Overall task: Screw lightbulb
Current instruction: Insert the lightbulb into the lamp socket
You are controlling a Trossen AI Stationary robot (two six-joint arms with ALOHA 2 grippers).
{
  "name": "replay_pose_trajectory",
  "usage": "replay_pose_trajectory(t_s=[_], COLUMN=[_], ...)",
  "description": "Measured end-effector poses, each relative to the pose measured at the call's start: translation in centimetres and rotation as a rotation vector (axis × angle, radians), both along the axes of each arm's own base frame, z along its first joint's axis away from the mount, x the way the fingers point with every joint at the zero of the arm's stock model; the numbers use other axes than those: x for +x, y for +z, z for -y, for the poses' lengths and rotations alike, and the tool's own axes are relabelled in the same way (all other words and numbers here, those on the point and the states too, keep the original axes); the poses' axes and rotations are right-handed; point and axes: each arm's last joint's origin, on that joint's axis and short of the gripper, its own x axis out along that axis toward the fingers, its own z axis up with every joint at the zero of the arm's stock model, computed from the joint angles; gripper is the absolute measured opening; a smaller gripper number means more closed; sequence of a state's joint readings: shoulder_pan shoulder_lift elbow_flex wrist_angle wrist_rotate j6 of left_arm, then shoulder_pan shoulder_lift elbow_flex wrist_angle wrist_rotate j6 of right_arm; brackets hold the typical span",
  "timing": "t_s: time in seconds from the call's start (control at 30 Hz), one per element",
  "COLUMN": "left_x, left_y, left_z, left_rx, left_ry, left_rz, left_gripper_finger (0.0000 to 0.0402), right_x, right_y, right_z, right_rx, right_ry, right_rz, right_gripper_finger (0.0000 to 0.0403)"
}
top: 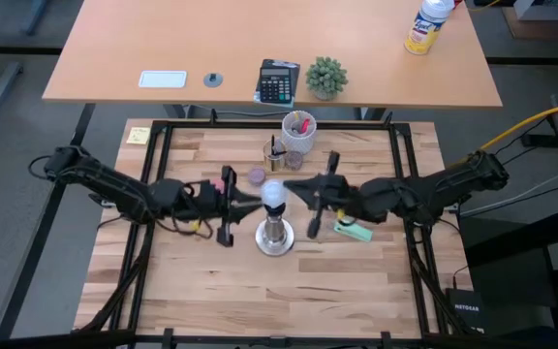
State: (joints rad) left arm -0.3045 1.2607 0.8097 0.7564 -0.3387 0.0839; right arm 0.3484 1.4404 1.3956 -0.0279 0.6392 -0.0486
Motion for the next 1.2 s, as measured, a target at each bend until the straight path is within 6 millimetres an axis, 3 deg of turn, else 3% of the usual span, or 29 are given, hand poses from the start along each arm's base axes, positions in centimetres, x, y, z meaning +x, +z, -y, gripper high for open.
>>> replay_pose_trajectory(t_s=[0.13,0.27,1.0,1.2], left_x=[-0.1,-0.2,-0.3,-0.2], left_y=[0.0,0.0,0.3,0.3], left_z=[0.4,0.4,-0.3,-0.7], left_rx=[0.03,0.028,0.05,0.044], left_ry=[0.009,0.04,0.136,0.147], left_rz=[-0.002,-0.004,0.001,-0.001], left_gripper_finger=[0.0045,0.0045,0.0045,0.0045], right_x=[0.4,-0.1,-0.1,-2.3], right_y=[-1.4,-0.6,-0.9,-0.5], right_z=[-0.1,0.0,-0.1,-2.5], right_rx=[-0.025,0.022,0.043,0.206], right_ry=[-0.016,-0.013,-0.018,0.109], right_rz=[-0.084,-0.046,-0.058,-0.077], right_gripper_finger=[0.0014,0.0014,0.0014,0.0011])
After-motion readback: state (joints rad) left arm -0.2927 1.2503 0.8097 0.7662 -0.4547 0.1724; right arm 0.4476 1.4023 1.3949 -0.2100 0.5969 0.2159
